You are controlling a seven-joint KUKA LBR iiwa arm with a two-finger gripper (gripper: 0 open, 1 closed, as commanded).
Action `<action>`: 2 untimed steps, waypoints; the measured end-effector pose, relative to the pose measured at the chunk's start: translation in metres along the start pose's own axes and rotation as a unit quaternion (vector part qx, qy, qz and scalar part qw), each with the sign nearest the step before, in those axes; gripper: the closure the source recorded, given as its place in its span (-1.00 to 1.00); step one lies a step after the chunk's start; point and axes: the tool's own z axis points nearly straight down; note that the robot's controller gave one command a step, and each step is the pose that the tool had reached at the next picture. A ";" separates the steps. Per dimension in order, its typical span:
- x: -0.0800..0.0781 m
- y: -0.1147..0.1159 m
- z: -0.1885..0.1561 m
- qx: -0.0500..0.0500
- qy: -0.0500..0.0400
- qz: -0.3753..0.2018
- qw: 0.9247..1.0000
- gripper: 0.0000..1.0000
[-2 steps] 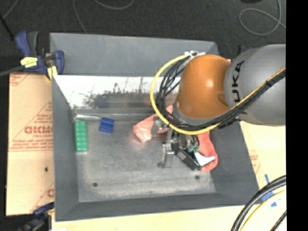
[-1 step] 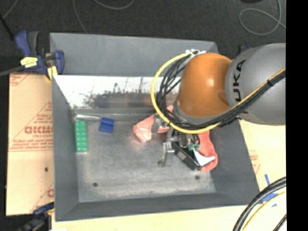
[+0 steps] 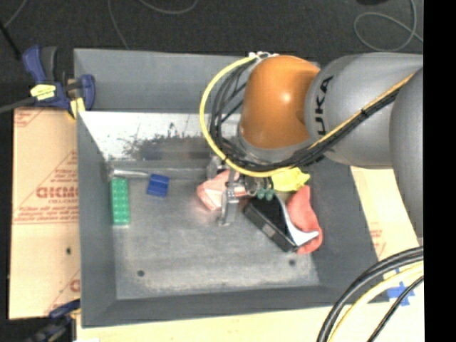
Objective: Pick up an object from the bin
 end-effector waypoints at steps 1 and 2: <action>-0.016 0.000 -0.012 -0.001 0.000 -0.042 0.999 -1.00; -0.025 -0.017 0.006 0.000 -0.004 -0.057 0.998 -1.00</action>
Offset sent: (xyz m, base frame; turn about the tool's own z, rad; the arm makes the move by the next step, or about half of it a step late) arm 0.0293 -0.0251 -0.0310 -0.1297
